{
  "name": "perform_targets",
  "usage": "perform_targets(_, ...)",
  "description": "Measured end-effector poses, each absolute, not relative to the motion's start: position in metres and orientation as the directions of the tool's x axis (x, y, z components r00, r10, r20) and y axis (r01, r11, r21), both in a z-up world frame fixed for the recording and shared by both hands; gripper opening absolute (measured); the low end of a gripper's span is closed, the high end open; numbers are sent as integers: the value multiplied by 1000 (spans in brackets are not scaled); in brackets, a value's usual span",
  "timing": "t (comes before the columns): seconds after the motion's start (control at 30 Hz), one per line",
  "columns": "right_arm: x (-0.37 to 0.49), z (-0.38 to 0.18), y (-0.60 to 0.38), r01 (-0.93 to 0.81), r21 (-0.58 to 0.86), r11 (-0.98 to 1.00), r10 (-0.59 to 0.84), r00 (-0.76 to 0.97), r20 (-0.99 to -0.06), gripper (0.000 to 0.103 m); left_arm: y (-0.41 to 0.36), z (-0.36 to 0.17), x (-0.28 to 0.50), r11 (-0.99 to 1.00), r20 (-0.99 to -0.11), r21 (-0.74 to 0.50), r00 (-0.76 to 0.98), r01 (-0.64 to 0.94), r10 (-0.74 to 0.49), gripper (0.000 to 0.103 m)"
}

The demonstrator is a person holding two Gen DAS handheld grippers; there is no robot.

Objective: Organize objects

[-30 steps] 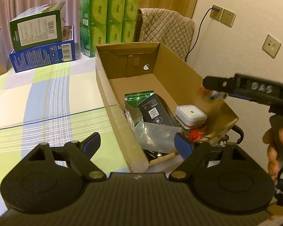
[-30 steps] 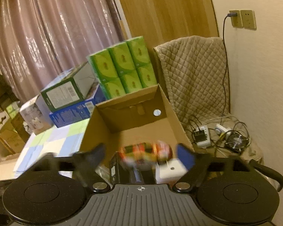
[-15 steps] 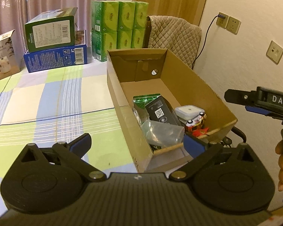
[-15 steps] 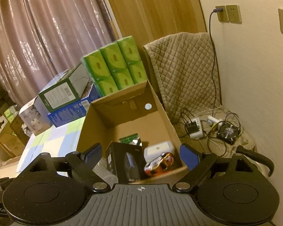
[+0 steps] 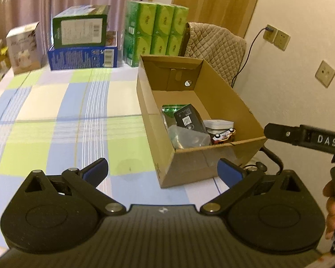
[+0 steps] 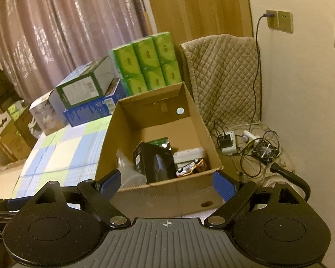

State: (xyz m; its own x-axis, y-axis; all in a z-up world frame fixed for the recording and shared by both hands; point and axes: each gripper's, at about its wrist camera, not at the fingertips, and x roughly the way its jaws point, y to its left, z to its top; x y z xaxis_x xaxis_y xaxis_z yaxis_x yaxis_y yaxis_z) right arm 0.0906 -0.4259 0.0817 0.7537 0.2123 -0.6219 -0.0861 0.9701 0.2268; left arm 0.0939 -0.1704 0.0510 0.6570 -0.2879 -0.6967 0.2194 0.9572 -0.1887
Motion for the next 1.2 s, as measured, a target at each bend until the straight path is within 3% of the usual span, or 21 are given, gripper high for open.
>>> perform_targets(0.37, 59, 89, -413, -124, 158, 980, 198, 734, -650, 86, -163, 55, 66, 969, -731, -171, 637, 178, -246, 102)
perform_targets(1.2, 10, 88, -401, -192, 130, 973, 227, 680, -697, 86, -158, 67, 20, 984, -722, -101, 669, 148, -175, 102)
